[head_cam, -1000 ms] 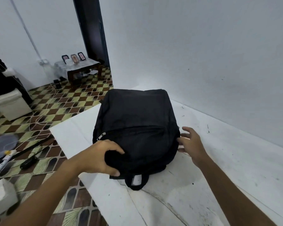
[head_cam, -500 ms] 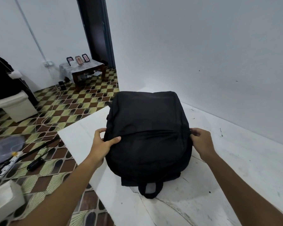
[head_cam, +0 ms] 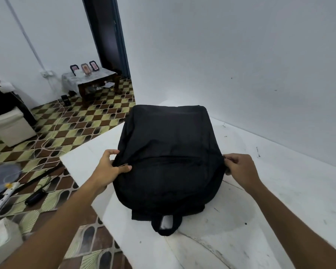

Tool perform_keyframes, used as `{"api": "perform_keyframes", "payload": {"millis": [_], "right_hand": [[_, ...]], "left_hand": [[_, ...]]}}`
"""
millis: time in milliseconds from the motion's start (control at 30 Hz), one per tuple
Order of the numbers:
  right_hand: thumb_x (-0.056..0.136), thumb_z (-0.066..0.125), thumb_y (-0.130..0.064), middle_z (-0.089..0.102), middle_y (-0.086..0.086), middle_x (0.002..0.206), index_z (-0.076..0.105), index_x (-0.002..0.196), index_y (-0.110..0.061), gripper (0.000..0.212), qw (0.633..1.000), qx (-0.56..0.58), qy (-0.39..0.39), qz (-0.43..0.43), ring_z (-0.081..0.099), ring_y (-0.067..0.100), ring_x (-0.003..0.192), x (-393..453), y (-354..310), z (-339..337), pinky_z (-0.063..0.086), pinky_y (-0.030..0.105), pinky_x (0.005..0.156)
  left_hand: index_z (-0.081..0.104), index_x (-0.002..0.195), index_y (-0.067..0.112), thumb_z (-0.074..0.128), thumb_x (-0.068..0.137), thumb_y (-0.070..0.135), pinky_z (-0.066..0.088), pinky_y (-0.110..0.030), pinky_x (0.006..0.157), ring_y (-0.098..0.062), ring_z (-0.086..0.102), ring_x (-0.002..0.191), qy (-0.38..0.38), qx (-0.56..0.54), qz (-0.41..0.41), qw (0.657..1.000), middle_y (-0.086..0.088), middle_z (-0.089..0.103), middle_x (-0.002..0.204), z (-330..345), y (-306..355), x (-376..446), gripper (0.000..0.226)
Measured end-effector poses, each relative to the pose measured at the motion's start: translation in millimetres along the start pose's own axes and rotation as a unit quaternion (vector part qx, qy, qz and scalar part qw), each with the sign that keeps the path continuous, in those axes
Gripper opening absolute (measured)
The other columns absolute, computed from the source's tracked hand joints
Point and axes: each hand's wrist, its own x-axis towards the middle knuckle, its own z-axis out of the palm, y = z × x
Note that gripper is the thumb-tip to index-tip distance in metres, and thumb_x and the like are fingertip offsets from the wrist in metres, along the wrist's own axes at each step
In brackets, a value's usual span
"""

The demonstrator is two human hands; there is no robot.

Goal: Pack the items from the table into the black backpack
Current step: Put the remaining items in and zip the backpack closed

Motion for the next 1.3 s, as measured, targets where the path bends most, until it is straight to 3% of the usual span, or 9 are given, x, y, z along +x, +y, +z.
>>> {"api": "perform_keyframes", "payload": {"millis": [67, 200, 300, 400, 500, 600, 700, 1033, 1300], "right_hand": [[0.088, 0.058, -0.002, 0.068, 0.015, 0.064, 0.075, 0.08, -0.005, 0.019, 1.0, -0.001, -0.018, 0.01, 0.06, 0.025, 0.055, 3.5, -0.3, -6.6, 0.053, 0.037, 0.064], [0.09, 0.056, 0.001, 0.071, 0.014, 0.073, 0.075, 0.093, -0.007, 0.021, 0.995, 0.047, -0.071, 0.049, 0.064, 0.021, 0.062, 11.7, 1.1, -19.8, 0.054, 0.027, 0.061], [0.089, 0.056, 0.002, 0.071, 0.015, 0.076, 0.075, 0.093, -0.005, 0.02, 0.994, 0.049, -0.081, 0.048, 0.065, 0.02, 0.064, 13.0, 2.2, -24.5, 0.053, 0.025, 0.061], [0.085, 0.063, 0.0, 0.071, 0.013, 0.071, 0.073, 0.081, -0.007, 0.013, 0.998, 0.04, -0.022, 0.036, 0.066, 0.018, 0.059, 12.0, 2.2, -25.0, 0.055, 0.027, 0.061], [0.082, 0.067, -0.003, 0.066, -0.002, 0.06, 0.072, 0.076, -0.008, 0.01, 1.0, -0.005, 0.018, 0.01, 0.06, 0.002, 0.047, 8.7, 2.7, -22.2, 0.049, 0.021, 0.056], [0.083, 0.065, -0.004, 0.068, -0.004, 0.066, 0.072, 0.081, -0.01, 0.01, 0.999, -0.027, 0.04, -0.008, 0.061, 0.002, 0.054, 3.5, 3.5, -16.6, 0.042, 0.014, 0.059], [0.084, 0.063, -0.004, 0.072, 0.003, 0.082, 0.074, 0.089, -0.007, 0.013, 0.995, -0.071, 0.058, -0.032, 0.059, 0.01, 0.068, 2.7, 6.7, -13.2, 0.036, 0.003, 0.062], [0.086, 0.058, -0.002, 0.068, 0.009, 0.081, 0.073, 0.088, -0.004, 0.015, 0.981, -0.153, 0.02, -0.118, 0.061, 0.023, 0.072, -1.4, 7.3, -13.2, 0.047, 0.028, 0.066], [0.082, 0.059, -0.004, 0.07, -0.001, 0.078, 0.074, 0.083, -0.014, 0.018, 0.967, -0.181, -0.119, -0.137, 0.061, 0.011, 0.066, -67.9, -6.6, -19.1, 0.049, 0.023, 0.063]], "left_hand": [[0.041, 0.118, 0.017, 0.079, 0.078, 0.014, 0.056, -0.04, 0.07, -0.028, 0.064, 0.089, -0.014, 0.152, -0.018, 0.988, -0.013, 0.062, 0.108, -3.5, 13.7, -3.1, 0.055], [0.042, 0.122, 0.022, 0.074, 0.072, 0.035, 0.051, -0.042, 0.085, -0.029, 0.056, 0.105, 0.059, 0.521, 0.076, 0.848, -0.008, 0.052, 0.122, 11.5, 55.8, -17.4, 0.061], [0.054, 0.12, 0.021, 0.067, 0.077, 0.022, 0.048, -0.037, 0.09, -0.024, 0.055, 0.109, 0.09, 0.419, 0.336, 0.839, -0.002, 0.059, 0.118, 56.1, 82.3, -34.9, 0.045], [0.066, 0.107, 0.017, 0.06, 0.084, 0.015, 0.052, -0.036, 0.087, -0.014, 0.062, 0.096, -0.031, 0.33, 0.46, 0.824, 0.004, 0.069, 0.101, 117.3, 101.7, -40.0, 0.024], [0.069, 0.105, 0.015, 0.053, 0.086, 0.01, 0.049, -0.039, 0.092, -0.016, 0.063, 0.095, -0.137, 0.371, 0.499, 0.771, 0.002, 0.071, 0.101, 178.8, 110.1, -23.0, 0.025], [0.065, 0.117, 0.018, 0.046, 0.088, 0.005, 0.019, -0.045, 0.117, -0.016, 0.055, 0.117, -0.194, 0.511, 0.476, 0.689, 0.002, 0.066, 0.12, 222.0, 114.0, 2.2, 0.037], [0.065, 0.119, 0.023, 0.045, 0.087, 0.009, 0.003, -0.051, 0.118, -0.015, 0.052, 0.122, -0.229, 0.586, 0.448, 0.635, 0.004, 0.063, 0.125, 239.8, 111.7, 18.5, 0.04], [0.07, 0.102, 0.029, 0.044, 0.089, 0.009, 0.009, -0.05, 0.113, -0.013, 0.046, 0.115, -0.269, 0.606, 0.44, 0.605, 0.008, 0.067, 0.107, 241.4, 116.8, 32.9, 0.036], [0.071, 0.102, 0.026, 0.045, 0.092, 0.01, 0.009, -0.046, 0.115, -0.013, 0.046, 0.114, -0.23, 0.597, 0.462, 0.614, 0.008, 0.064, 0.106, 245.5, 106.3, 33.0, 0.032]]}}
